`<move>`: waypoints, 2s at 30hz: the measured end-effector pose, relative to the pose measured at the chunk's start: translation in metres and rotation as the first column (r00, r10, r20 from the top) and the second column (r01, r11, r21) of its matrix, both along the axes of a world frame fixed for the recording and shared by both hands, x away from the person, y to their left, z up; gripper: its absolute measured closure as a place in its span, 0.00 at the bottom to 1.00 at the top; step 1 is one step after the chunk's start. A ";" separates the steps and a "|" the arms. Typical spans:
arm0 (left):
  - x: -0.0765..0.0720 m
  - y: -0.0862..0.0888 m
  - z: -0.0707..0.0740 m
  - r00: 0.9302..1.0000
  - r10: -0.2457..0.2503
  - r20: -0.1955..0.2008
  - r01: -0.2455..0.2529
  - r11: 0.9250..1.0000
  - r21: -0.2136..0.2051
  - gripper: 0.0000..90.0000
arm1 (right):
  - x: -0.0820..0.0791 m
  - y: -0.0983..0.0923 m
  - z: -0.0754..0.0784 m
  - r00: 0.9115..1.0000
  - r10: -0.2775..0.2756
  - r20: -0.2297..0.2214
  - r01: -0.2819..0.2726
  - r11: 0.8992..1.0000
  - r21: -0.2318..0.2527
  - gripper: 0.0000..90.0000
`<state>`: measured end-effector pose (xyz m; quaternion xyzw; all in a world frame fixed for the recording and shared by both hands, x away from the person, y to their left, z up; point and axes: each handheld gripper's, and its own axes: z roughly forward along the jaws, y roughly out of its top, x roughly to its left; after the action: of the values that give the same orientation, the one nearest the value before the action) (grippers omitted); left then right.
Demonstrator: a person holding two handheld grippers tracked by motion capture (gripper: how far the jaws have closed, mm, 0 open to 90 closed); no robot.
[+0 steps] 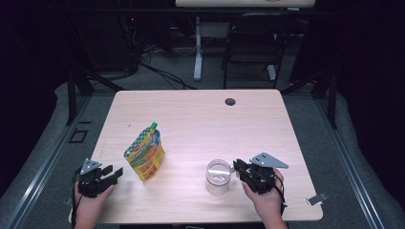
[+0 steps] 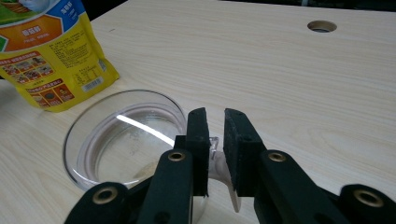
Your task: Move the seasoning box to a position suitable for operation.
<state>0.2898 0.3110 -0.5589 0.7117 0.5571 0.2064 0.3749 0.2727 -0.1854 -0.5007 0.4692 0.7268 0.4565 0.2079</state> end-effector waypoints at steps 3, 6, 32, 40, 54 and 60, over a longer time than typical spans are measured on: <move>-0.001 0.001 0.000 1.000 0.004 -0.003 -0.004 1.000 0.003 0.58 | 0.001 0.003 -0.001 1.000 0.008 0.001 -0.008 1.000 -0.006 0.90; -0.002 0.003 -0.001 1.000 0.013 0.003 -0.013 1.000 -0.001 0.58 | 0.003 0.002 -0.002 1.000 0.005 -0.006 -0.005 1.000 -0.003 0.91; -0.003 0.003 -0.001 1.000 0.006 -0.010 -0.005 1.000 0.010 0.58 | 0.003 -0.006 -0.003 1.000 0.005 -0.013 -0.004 0.999 0.034 0.93; -0.002 0.002 -0.001 1.000 0.007 -0.008 -0.007 1.000 0.009 0.58 | 0.002 -0.005 -0.004 1.000 0.005 -0.008 -0.004 0.999 0.032 0.93; -0.002 0.002 -0.002 1.000 0.008 -0.005 -0.007 1.000 0.009 0.58 | 0.003 -0.006 -0.005 1.000 0.003 -0.015 -0.002 0.999 0.035 0.94; -0.002 0.001 -0.002 1.000 0.008 -0.003 -0.008 1.000 0.010 0.58 | 0.003 -0.006 -0.005 1.000 0.002 -0.015 -0.002 0.999 0.039 0.95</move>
<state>0.2878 0.3124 -0.5607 0.7118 0.5593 0.2095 0.3696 0.2754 -0.1916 -0.5061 0.4758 0.7199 0.4670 0.1928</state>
